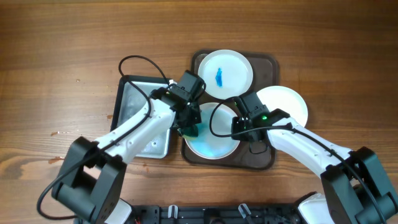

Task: Clean dirty plates on tray and stack at the side
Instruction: 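Scrub the blue stain on the held plate with the sponge, then return the sponge to the basin with the left gripper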

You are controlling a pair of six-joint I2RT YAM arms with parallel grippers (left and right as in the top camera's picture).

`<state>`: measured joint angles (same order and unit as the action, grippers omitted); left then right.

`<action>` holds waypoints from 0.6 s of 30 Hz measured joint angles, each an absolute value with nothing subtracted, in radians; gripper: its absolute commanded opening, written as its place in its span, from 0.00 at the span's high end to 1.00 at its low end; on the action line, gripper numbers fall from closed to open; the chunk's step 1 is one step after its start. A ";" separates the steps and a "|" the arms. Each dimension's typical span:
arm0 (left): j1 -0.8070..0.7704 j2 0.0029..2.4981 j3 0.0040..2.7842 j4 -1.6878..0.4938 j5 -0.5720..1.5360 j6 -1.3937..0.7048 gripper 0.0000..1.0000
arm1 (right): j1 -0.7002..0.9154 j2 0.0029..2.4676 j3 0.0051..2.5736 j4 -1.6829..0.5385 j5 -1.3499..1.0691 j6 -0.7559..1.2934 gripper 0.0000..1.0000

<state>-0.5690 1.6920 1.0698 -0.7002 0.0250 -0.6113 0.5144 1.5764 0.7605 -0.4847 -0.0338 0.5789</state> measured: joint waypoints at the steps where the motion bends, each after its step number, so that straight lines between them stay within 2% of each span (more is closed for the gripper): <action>1: -0.569 1.682 1.069 -0.697 0.039 -0.611 0.96 | 0.515 1.576 0.760 -0.485 -0.034 0.579 0.96; 7: -0.540 1.555 1.067 -0.730 0.193 -0.611 0.96 | 0.514 1.576 0.760 -0.485 -0.034 0.579 0.96; 10: -0.467 1.443 1.067 -0.820 0.227 -0.611 0.96 | 0.515 1.576 0.760 -0.483 -0.034 0.572 0.96; 15: -0.300 1.329 1.066 -0.980 0.123 -0.589 0.96 | 0.513 1.581 0.752 -0.404 -0.014 0.496 0.96; 18: -0.217 1.331 1.036 -0.968 0.043 -0.574 0.96 | 0.509 1.585 0.749 -0.379 -0.010 0.464 0.96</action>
<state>-0.2173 1.3312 1.0363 -0.9684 0.0433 -0.5739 0.5095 1.5852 0.7494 -0.3790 -0.0105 0.4644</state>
